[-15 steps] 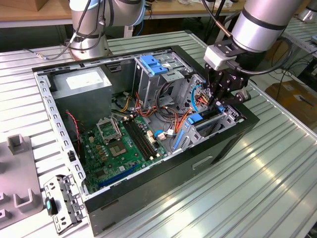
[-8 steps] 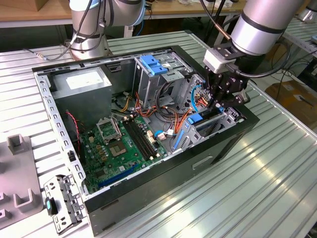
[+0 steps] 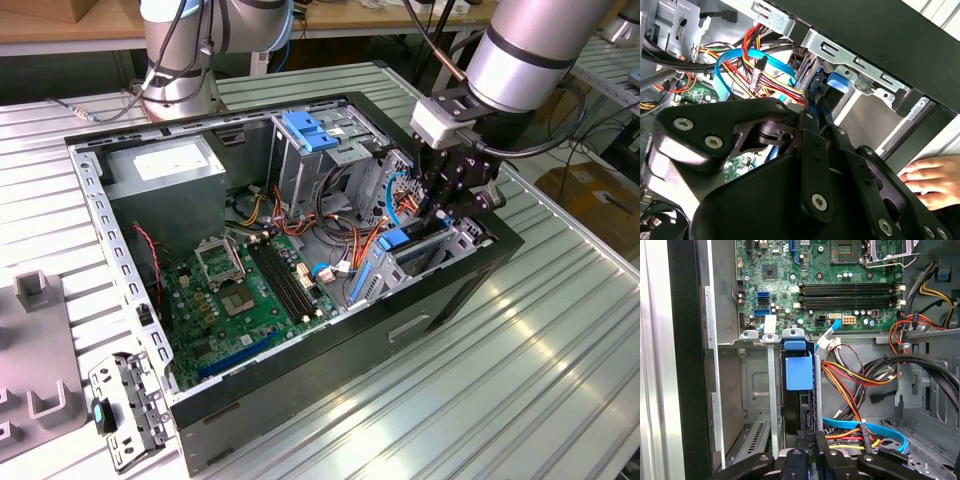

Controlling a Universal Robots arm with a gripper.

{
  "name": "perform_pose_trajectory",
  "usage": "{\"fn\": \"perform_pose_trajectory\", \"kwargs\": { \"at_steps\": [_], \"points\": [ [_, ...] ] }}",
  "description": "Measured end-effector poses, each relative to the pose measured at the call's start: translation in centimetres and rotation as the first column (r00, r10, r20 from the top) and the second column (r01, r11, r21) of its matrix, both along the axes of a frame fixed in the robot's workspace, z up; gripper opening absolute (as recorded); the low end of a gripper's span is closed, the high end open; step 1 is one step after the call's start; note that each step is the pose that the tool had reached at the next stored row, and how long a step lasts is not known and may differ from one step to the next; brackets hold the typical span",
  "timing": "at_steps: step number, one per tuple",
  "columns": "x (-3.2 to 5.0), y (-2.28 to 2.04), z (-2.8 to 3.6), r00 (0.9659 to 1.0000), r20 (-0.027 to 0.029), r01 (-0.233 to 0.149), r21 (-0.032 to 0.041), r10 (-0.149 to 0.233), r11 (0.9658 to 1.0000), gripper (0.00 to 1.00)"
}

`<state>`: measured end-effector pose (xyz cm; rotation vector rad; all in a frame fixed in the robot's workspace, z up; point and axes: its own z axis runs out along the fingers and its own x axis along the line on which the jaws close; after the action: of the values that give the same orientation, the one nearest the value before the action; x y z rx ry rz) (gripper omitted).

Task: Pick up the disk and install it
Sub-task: 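Insert the first disk wire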

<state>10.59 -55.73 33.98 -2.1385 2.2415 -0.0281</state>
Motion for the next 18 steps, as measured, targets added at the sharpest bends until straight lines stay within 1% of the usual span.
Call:
{"fn": "perform_pose_trajectory", "kwargs": {
  "at_steps": [1, 3, 5, 11, 17, 18],
  "points": [
    [0.0, 0.0, 0.0, 1.0, 0.0, 0.0, 0.0, 0.0, 1.0, 0.24],
    [0.0, 0.0, 0.04, 1.0, 0.0, 0.0, -0.0003, 0.0, 1.0, 0.24],
    [0.0, 0.0, 0.2, 1.0, 0.0, 0.0, -0.0004, 0.0, 1.0, 0.24],
    [0.0, 0.0, 1.13, 1.0, 0.0, 0.0, -0.0003, 0.0, 1.0, 0.24],
    [0.0, 0.0, 1.21, 1.0, 0.0, 0.0, -0.0002, 0.0, 1.0, 0.24],
    [0.0, 0.0, 1.22, 1.0, 0.0, 0.0, -0.0002, 0.0, 1.0, 0.23]
  ]
}}
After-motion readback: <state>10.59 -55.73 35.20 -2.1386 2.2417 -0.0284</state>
